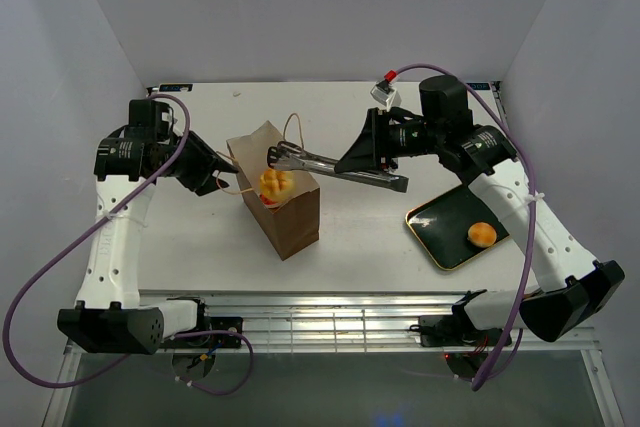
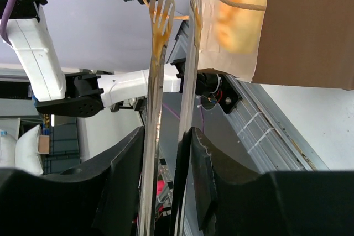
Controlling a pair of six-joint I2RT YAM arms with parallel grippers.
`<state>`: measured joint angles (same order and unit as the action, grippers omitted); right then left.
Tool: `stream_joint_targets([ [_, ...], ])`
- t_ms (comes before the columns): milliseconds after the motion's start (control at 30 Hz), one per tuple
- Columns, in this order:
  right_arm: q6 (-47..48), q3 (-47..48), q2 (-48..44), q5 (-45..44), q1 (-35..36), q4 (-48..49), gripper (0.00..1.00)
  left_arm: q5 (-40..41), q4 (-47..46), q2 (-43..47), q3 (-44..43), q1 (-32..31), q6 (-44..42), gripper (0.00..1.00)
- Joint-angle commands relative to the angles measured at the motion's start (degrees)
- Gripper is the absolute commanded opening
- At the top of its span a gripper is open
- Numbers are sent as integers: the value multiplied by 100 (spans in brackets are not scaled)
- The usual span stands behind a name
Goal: Place the fake bread into the paper bag
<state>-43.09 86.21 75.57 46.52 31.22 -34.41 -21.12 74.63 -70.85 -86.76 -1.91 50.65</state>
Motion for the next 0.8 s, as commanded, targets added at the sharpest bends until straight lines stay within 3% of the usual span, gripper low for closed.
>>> stream_joint_targets([
  [0, 38, 62, -139, 68, 33, 128, 44, -173, -63, 124, 142, 51, -56, 49],
  [333, -94, 71, -165, 50, 42, 206, 46, -252, -107, 150, 221, 68, -73, 49],
  [767, -1667, 1010, 230, 559, 33, 2052, 46, -401, -107, 177, 203, 86, -178, 55],
])
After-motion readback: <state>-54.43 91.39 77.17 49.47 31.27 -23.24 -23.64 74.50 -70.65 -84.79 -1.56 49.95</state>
